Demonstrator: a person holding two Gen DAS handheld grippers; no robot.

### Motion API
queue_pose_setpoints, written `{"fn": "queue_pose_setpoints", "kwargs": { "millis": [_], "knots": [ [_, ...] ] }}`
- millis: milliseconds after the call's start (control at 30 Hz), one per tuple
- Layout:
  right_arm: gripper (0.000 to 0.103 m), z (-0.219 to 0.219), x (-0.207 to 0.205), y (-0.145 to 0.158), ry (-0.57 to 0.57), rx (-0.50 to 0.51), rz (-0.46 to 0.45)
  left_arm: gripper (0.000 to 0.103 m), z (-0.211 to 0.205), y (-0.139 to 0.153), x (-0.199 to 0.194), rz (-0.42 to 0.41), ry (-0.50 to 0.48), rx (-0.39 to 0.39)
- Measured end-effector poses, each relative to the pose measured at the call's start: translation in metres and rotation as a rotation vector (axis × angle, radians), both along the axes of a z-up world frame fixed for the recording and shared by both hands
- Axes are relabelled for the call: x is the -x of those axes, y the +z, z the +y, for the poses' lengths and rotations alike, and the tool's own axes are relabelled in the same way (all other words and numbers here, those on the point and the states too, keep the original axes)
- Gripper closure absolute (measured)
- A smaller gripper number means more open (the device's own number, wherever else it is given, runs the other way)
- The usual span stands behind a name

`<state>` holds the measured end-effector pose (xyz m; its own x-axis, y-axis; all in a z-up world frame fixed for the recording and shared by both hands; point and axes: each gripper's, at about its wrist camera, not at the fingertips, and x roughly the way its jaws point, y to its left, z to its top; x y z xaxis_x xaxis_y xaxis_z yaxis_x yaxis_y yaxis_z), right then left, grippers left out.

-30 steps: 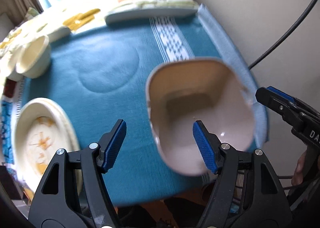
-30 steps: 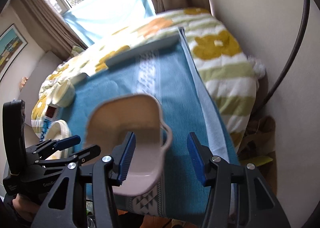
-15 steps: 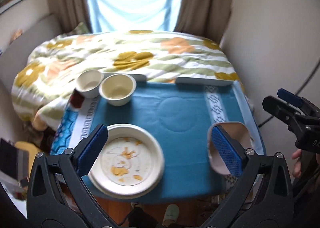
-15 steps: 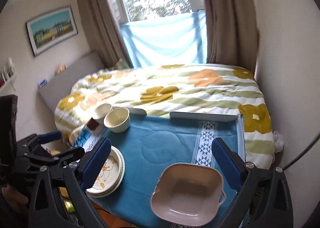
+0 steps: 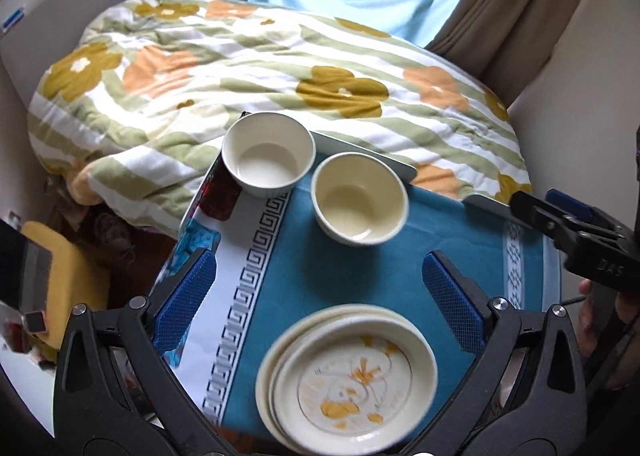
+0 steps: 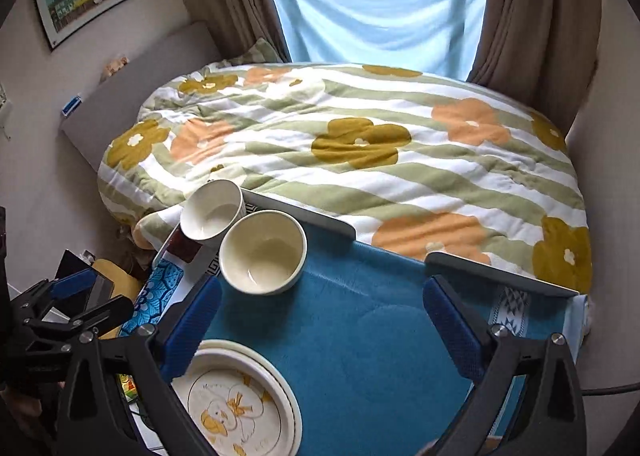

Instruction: Organize plates and bowls

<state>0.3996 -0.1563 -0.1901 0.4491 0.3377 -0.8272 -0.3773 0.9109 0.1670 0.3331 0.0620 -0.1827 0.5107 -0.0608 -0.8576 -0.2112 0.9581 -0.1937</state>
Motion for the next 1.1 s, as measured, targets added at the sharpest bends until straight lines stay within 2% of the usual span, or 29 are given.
{"fn": "queue_pose_setpoints", "kwargs": {
  "millis": [100, 133, 200, 233, 267, 300, 333, 433, 500, 633, 667, 733, 933, 1100],
  "knots": [
    [0.006, 0.020, -0.027, -0.036, -0.010, 0.005, 0.078, 0.001, 0.013, -0.030, -0.030, 0.034, -0.009, 0.055],
    [0.010, 0.026, -0.034, -0.049, -0.008, 0.009, 0.105, 0.001, 0.017, -0.042, -0.041, 0.054, -0.011, 0.087],
    [0.026, 0.037, -0.044, -0.070, -0.003, 0.013, 0.147, 0.001, 0.020, -0.064, -0.058, 0.095, -0.012, 0.120],
    [0.030, 0.041, -0.049, -0.081, -0.008, 0.021, 0.168, 0.003, 0.021, -0.078, -0.068, 0.126, -0.017, 0.143],
    [0.032, 0.044, -0.053, -0.091, -0.011, 0.024, 0.189, 0.011, 0.022, -0.088, -0.076, 0.146, -0.017, 0.161],
    [0.039, 0.045, -0.056, -0.099, -0.015, 0.018, 0.209, 0.022, 0.022, -0.099, -0.084, 0.171, -0.018, 0.182],
    [0.044, 0.047, -0.059, -0.108, -0.018, 0.008, 0.231, 0.026, 0.022, -0.107, -0.089, 0.187, -0.021, 0.196],
    [0.048, 0.050, -0.066, -0.124, -0.027, -0.002, 0.268, 0.043, 0.019, -0.130, -0.105, 0.227, -0.037, 0.224],
    [0.058, 0.052, -0.069, -0.131, -0.020, -0.008, 0.284, 0.065, 0.015, -0.140, -0.112, 0.247, -0.046, 0.234],
    [0.079, 0.057, -0.071, -0.136, -0.006, -0.017, 0.299, 0.080, 0.010, -0.153, -0.119, 0.263, -0.065, 0.238],
    [0.083, 0.056, -0.071, -0.136, -0.001, -0.029, 0.301, 0.086, 0.008, -0.155, -0.121, 0.265, -0.071, 0.239],
    [0.091, 0.058, -0.070, -0.135, 0.004, -0.058, 0.308, 0.087, 0.006, -0.154, -0.123, 0.258, -0.076, 0.220],
    [0.091, 0.058, -0.068, -0.132, 0.003, -0.044, 0.283, 0.087, -0.002, -0.151, -0.125, 0.263, -0.102, 0.182],
    [0.091, 0.053, -0.066, -0.124, -0.003, -0.061, 0.264, 0.087, -0.004, -0.137, -0.121, 0.219, -0.101, 0.172]
  ]
}}
